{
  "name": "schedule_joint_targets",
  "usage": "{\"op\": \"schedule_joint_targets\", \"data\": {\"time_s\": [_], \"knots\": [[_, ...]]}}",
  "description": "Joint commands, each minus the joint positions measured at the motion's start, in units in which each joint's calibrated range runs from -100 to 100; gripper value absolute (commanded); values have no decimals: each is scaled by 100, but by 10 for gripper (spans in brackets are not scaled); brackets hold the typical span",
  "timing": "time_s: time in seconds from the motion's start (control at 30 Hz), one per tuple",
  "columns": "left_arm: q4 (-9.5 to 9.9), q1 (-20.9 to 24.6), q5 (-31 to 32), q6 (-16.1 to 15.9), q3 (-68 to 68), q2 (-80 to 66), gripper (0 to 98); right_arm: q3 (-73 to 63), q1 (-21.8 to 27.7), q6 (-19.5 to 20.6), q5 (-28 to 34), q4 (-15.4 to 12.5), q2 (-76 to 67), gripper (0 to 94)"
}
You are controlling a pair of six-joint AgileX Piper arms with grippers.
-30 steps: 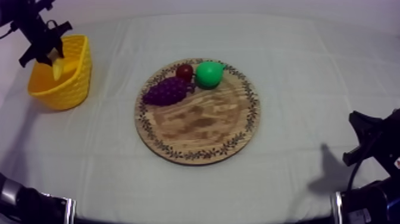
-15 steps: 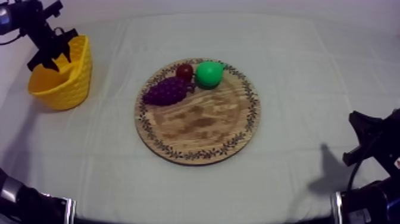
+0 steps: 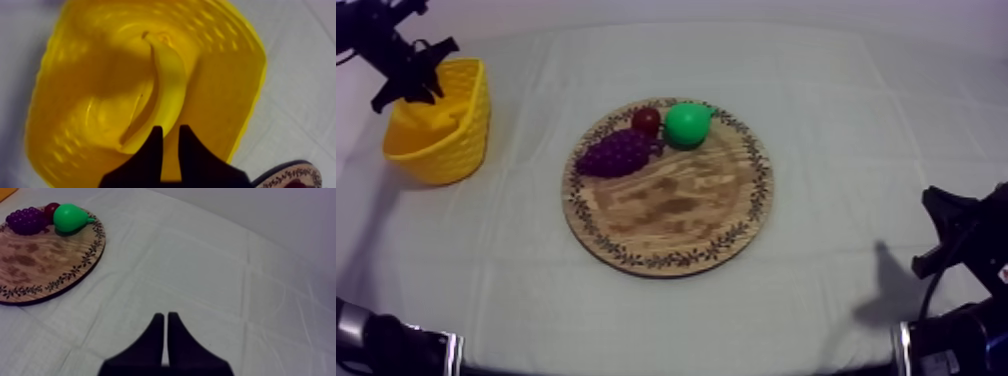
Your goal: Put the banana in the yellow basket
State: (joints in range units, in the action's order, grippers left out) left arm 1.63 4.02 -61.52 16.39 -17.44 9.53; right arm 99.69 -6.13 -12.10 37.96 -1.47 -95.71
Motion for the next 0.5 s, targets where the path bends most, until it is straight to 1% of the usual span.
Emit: {"op": "schedule_joint_targets", "data": {"time_s": [0.0, 0.13, 0.3, 0.37, 0.47], "knots": [[-398, 14, 461, -638, -697, -969, 34, -3, 0, 2, 2, -2, -4, 5], [-597, -33, 1074, -1003, -1728, -2223, 11, -3, 0, 1, 2, -2, -4, 5], [-761, -64, 1823, -1327, -3166, -3930, 4, -3, 0, 1, 2, -2, -4, 5], [-794, -92, 2063, -1434, -3748, -4676, 3, -3, 0, 2, 2, -2, -4, 5], [-764, -175, 2271, -1560, -4481, -5797, 2, -3, 0, 1, 2, -2, -4, 5]]}}
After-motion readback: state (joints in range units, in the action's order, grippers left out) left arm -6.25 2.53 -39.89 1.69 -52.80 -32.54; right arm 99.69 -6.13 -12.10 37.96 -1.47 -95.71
